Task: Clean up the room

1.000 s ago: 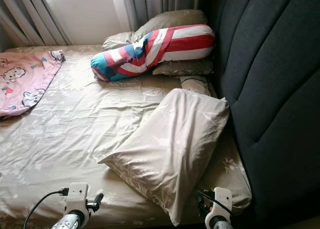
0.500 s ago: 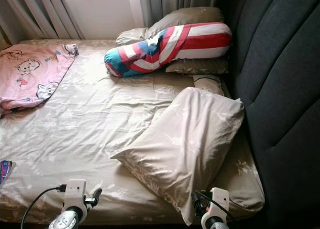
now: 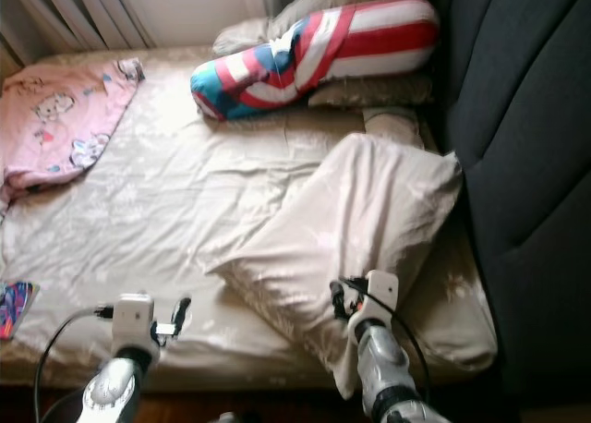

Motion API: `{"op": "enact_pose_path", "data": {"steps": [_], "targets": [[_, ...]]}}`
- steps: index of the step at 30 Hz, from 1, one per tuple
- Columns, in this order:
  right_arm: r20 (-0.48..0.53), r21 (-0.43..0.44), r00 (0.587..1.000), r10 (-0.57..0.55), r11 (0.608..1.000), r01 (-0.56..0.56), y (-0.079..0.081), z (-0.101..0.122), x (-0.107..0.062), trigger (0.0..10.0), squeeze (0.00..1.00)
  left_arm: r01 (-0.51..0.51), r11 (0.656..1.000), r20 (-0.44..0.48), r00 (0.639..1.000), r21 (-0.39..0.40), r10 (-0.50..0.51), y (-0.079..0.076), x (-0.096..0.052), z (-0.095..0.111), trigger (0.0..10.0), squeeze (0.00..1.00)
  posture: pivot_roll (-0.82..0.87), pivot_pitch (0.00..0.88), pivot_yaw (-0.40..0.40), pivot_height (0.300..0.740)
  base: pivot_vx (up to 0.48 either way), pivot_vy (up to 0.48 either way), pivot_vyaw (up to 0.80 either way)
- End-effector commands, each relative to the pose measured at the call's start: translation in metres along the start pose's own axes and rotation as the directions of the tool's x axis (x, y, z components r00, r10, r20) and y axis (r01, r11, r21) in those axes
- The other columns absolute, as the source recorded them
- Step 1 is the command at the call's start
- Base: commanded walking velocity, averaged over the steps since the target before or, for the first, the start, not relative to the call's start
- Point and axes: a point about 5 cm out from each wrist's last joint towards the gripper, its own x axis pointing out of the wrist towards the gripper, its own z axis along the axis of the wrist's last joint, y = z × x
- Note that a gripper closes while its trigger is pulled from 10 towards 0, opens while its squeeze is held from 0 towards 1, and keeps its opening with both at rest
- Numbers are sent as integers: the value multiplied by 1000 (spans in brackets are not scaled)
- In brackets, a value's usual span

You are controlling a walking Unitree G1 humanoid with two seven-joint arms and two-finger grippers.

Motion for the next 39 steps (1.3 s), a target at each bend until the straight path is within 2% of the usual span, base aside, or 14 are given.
{"op": "enact_pose_path", "data": {"steps": [1, 4, 10, 11, 12, 13, 22, 26, 31, 35, 36, 37, 38, 39], "targets": [[-8, 7, 1000, -10, 1000, 10, 1, -1, 1, 10000, 1000, 3, 1000, -10, 1000, -9, -3, 3, -4, 0, 10000, 0, 102, 237, 114, 740, 0, 0, 0], [-18, 6, 999, -33, 999, 33, 4, 0, 2, 10000, 1000, 33, 999, 95, 995, -3, -33, 4, -2, 34, 10000, 0, 123, 287, 132, 740, 0, 0, 0], [-36, -7, 997, -65, 998, 64, 1, -1, 2, 10000, 996, 57, 998, 146, 988, -13, -55, 0, -2, 53, 10000, 0, 135, 317, 145, 740, 0, 0, 0], [-36, 0, 997, -67, 998, 67, 1, -1, 2, 10000, 914, 62, 998, 152, 987, -14, -59, 0, -3, 55, 10000, 0, 135, 321, 146, 740, 0, 0, 0], [-38, 15, 997, -67, 998, 67, 2, -1, 2, 10000, 141, 67, 998, 154, 986, -13, -65, -1, -4, 59, 10000, 0, 136, 324, 148, 740, 0, 0, 0], [-51, 35, 997, -63, 997, 65, 3, -3, 2, 10000, 0, 75, 997, 162, 984, -11, -72, -2, -8, 64, 10000, 0, 145, 334, 152, 740, 0, 0, 0], [-66, 39, 997, -38, 998, 40, 9, -6, 2, 10000, 0, 92, 996, 210, 974, -13, -87, -2, -17, 93, 10000, 0, 183, 375, 159, 740, 0, 0, 0], [-77, 32, 996, -37, 999, 40, 11, -8, 2, 10000, 0, 107, 994, 204, 974, -35, -98, -9, -26, 110, 10000, 0, 198, 398, 157, 740, 0, 0, 0], [-81, 33, 996, -40, 999, 42, 11, -9, 2, 10000, 0, 113, 993, 203, 974, -40, -103, -12, -31, 116, 10000, 0, 208, 405, 160, 740, 0, 0, 0], [-65, 90, 998, -11, 996, 17, 16, -8, 3, 10000, 0, 105, 994, 218, 971, -36, -95, -9, -37, 128, 10000, 0, 239, 434, 165, 740, 0, 0, 0], [-59, 103, 998, -1, 995, 7, 18, -8, 3, 941, 0, 102, 994, 220, 971, -35, -92, -9, -38, 130, 10000, 0, 244, 438, 166, 740, 0, 0, 0], [-55, 109, 998, 5, 994, 1, 18, -8, 3, 941, 0, 101, 994, 220, 971, -34, -91, -8, -39, 131, 10000, 0, 246, 439, 167, 740, 0, 0, 0], [-59, 105, 998, 16, 994, -10, 20, -9, 3, 0, 0, 98, 995, 222, 971, -32, -88, -8, -42, 133, 10000, 0, 255, 445, 170, 740, 0, 0, 0], [-65, 106, 998, 24, 994, -17, 22, -10, 2, 0, 0, 95, 995, 217, 972, -31, -86, -8, -44, 133, 10000, 0, 261, 450, 172, 740, 0, 0, 0]]}}
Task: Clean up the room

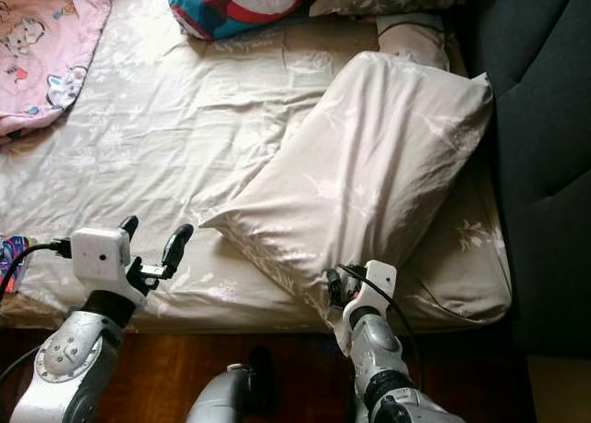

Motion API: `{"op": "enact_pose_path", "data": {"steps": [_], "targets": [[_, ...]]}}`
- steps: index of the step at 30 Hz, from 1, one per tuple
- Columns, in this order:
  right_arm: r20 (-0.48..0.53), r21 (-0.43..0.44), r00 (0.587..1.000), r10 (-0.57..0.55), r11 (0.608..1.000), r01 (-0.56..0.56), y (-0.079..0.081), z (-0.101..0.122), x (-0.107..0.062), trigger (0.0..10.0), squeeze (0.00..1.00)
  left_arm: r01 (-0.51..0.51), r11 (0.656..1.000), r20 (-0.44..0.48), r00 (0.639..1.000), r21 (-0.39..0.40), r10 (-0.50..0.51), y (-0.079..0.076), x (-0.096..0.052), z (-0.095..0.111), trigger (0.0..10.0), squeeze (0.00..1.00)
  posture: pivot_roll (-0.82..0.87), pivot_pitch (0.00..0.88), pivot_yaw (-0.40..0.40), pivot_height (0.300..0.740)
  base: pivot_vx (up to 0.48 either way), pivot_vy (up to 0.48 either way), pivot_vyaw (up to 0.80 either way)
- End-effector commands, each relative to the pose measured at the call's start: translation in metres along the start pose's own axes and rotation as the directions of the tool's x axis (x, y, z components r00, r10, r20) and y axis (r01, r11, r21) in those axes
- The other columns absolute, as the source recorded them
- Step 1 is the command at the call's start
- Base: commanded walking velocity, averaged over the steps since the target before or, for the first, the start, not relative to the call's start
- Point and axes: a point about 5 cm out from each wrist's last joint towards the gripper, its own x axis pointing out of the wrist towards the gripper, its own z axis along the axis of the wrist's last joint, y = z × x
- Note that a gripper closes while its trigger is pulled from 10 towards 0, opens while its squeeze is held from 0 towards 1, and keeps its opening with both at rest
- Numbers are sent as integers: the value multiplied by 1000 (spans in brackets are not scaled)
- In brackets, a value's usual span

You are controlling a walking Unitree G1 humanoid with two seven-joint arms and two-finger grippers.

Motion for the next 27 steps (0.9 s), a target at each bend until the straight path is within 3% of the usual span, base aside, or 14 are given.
{"op": "enact_pose_path", "data": {"steps": [1, 14, 27], "targets": [[-78, 30, 997, 21, 999, -19, 7, -22, -5, 0, 0, -16, 1000, -31, 999, 4, 16, 5, -8, -2, 10000, 0, 261, 450, 172, 740, 0, 0, 0], [-91, 41, 996, 17, 999, -13, 5, -26, -7, 0, 0, -33, 999, -94, 995, 10, 34, 6, -18, 2, 10000, 0, 252, 466, 172, 740, 0, 0, 0], [-86, 46, 996, 9, 999, -5, 1, -24, -7, 0, 0, -34, 999, -107, 994, -1, 33, 2, -16, 4, 10000, 0, 242, 458, 168, 740, 0, 0, 0]]}}
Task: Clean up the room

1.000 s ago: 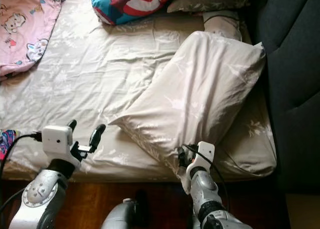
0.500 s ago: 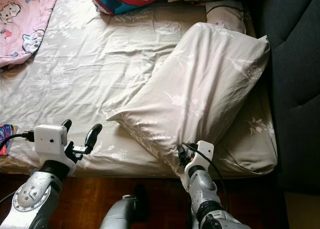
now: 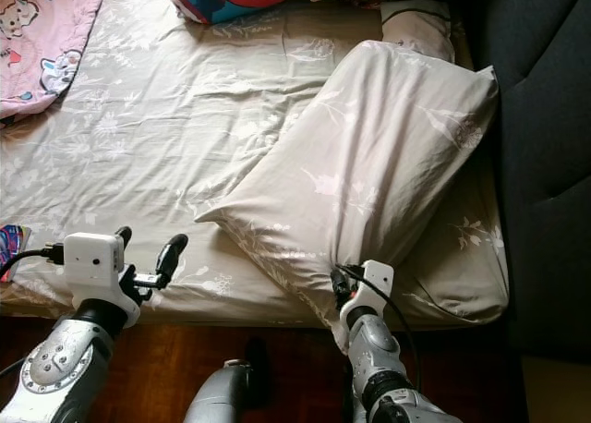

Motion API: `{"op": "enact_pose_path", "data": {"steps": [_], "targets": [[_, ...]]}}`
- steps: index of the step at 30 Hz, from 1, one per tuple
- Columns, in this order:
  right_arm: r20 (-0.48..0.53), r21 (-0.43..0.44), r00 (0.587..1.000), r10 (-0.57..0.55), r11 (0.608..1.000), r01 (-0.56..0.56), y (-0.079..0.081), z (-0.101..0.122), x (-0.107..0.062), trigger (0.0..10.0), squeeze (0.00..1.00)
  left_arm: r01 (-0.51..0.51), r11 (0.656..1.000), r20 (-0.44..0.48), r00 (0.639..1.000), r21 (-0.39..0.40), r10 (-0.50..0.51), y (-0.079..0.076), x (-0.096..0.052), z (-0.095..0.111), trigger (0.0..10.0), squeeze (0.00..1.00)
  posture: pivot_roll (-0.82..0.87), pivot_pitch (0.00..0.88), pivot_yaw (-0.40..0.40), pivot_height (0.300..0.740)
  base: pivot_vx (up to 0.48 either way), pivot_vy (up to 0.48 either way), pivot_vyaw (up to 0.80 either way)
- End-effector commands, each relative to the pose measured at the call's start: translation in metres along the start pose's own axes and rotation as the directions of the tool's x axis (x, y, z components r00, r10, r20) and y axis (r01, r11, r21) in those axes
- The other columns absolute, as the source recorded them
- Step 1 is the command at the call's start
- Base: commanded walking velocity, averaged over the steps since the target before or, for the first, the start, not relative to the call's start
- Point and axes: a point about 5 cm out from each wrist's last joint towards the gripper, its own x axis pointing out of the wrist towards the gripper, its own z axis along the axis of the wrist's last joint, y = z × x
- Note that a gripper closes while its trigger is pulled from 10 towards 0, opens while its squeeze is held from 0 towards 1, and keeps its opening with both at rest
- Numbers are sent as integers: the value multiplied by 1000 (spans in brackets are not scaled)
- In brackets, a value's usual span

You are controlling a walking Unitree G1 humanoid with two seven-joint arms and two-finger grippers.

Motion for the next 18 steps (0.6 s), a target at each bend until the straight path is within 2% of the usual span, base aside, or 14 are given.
{"op": "enact_pose_path", "data": {"steps": [1, 11, 18], "targets": [[-86, 33, 996, -15, 999, 17, -1, -23, -7, 0, 0, -11, 1000, -13, 1000, 0, 11, 3, -5, -2, 10000, 0, 237, 453, 167, 740, 0, 0, 0], [-85, 23, 996, -16, 1000, 18, -2, -23, -7, 0, 0, -21, 1000, -48, 999, 0, 21, 4, -7, -11, 10000, 0, 226, 445, 164, 740, 0, 0, 0], [-85, 29, 996, -29, 999, 32, -1, -21, -6, 0, 0, -19, 1000, -41, 999, 5, 19, 7, -1, -12, 10000, 0, 214, 425, 160, 740, 0, 0, 0]]}}
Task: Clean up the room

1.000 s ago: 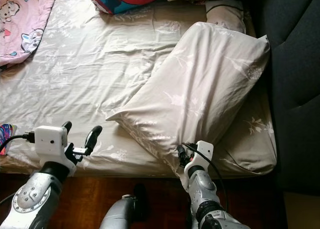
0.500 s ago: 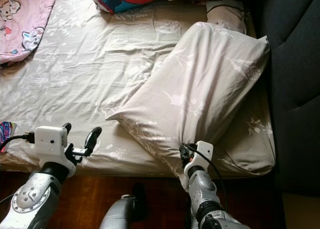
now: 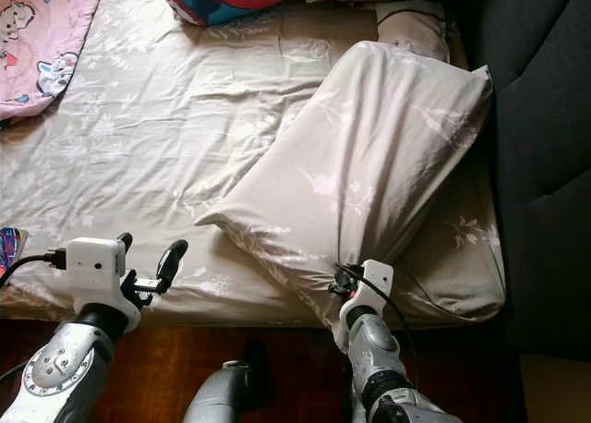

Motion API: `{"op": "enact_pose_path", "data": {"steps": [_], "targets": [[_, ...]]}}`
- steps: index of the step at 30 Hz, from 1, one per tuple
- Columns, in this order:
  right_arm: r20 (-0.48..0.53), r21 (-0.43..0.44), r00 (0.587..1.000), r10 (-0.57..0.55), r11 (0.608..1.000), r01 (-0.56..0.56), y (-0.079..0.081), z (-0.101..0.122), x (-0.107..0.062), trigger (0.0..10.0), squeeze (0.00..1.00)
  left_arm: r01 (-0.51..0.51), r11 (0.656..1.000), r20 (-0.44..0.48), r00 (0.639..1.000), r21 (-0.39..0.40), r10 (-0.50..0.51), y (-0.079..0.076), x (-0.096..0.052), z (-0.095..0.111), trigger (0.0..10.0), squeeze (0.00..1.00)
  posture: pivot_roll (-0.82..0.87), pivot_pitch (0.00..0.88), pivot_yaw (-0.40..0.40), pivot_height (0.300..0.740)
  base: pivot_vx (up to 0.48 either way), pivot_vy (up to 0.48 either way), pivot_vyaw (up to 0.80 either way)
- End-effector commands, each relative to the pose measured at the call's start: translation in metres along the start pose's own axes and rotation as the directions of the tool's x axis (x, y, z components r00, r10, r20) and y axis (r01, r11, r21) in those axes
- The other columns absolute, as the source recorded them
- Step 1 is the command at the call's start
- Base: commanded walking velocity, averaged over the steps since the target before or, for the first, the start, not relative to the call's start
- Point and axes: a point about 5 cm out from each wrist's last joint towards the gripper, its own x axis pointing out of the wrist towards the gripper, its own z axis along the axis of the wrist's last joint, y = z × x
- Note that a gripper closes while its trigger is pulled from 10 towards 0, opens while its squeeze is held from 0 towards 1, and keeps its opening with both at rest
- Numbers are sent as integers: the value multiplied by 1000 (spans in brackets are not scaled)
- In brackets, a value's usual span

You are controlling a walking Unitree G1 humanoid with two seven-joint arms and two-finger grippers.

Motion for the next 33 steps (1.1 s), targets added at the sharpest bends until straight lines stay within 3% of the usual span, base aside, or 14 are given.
{"op": "enact_pose_path", "data": {"steps": [1, 5, 9, 12, 14, 17, 19, 23, 29, 33], "targets": [[-86, 21, 996, -34, 999, 36, -2, -21, -6, 0, 0, -19, 1000, -32, 999, 9, 19, 7, 0, -9, 10000, 0, 207, 422, 156, 740, 0, 0, 0], [-76, 5, 996, -54, 999, 54, -5, -19, -6, 0, 0, -21, 1000, -33, 999, 10, 21, 9, 2, -12, 10000, 0, 179, 403, 151, 740, 0, 0, 0], [-46, -5, 988, -148, 989, 148, -25, -12, -8, 0, 0, -24, 1000, -32, 999, 14, 24, 12, 12, -18, 10000, 0, 135, 367, 134, 740, 0, 0, 0], [51, 3, 970, -239, 971, 239, -51, 5, -13, 0, 0, -42, 999, -22, 999, 25, 43, 21, 19, -20, 10000, 0, 97, 352, 121, 740, 0, 0, 0], [77, 3, 960, -268, 963, 269, -60, 11, -14, 0, 0, -47, 999, -26, 999, 27, 48, 24, 23, -23, 10000, 0, 63, 331, 116, 740, 0, 0, 0], [162, 21, 916, -367, 929, 369, -93, 27, -26, 0, 0, -54, 998, -34, 998, 23, 54, 29, 30, -30, 10000, 0, 12, 305, 109, 740, 0, 0, 0], [176, 22, 903, -392, 919, 394, -101, 30, -29, 0, 0, -53, 998, -37, 998, 22, 53, 28, 33, -33, 10000, 0, -1, 298, 108, 740, 0, 0, 0], [246, 11, 844, -476, 872, 489, -134, 42, -49, 0, 0, -41, 999, -47, 998, 13, 42, 25, 37, -42, 10000, 0, -37, 274, 104, 740, 0, 0, 0], [296, 4, 793, -533, 830, 557, -148, 53, -59, 0, 0, -38, 999, -43, 998, 9, 38, 25, 44, -48, 10000, 0, -60, 264, 95, 740, 0, 0, 0], [394, -21, 676, -623, 729, 684, -174, 81, -83, 0, 0, -45, 999, -16, 999, 2, 45, 27, 55, -48, 10000, 0, -91, 250, 89, 740, 0, 0, 0]]}}
